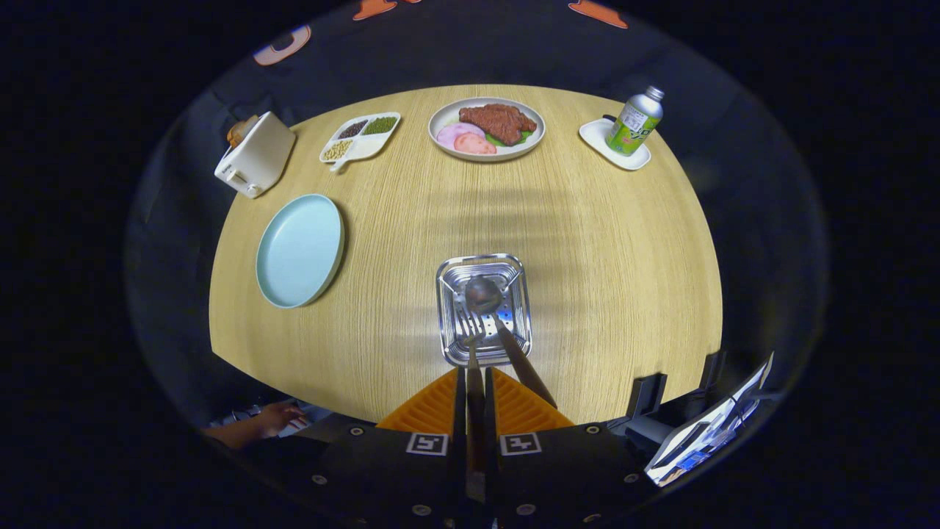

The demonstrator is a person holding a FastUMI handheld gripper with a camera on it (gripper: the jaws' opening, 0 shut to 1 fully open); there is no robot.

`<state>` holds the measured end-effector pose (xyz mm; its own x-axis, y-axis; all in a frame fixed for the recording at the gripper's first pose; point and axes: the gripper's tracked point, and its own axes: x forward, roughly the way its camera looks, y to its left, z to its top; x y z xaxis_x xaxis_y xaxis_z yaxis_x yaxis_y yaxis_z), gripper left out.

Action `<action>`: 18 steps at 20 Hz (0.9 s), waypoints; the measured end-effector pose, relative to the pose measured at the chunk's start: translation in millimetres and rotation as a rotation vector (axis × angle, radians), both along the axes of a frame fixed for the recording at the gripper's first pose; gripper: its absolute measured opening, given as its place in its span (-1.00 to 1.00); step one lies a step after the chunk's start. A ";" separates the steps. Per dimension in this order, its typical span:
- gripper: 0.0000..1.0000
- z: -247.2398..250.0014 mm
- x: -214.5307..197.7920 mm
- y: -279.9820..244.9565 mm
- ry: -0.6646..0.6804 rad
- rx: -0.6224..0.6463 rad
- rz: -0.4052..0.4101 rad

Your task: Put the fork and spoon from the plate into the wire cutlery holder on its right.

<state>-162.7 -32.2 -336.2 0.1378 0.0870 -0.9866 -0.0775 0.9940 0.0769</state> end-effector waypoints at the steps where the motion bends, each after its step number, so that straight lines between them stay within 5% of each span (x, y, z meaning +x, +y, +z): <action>1: -0.77 5.8 8.5 -0.8 -0.036 0.007 -0.008; 6: -0.75 39.3 59.2 10.0 -0.304 0.047 -0.053; 10: -0.54 91.1 102.9 1.8 -0.561 0.054 -0.093; 14: -0.53 158.0 133.1 -14.9 -0.828 0.077 -0.147; 18: -0.13 229.2 148.9 -36.8 -1.069 0.065 -0.172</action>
<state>-13.8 -69.0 -107.1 0.9390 0.0320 -0.3425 0.0045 0.9944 0.1054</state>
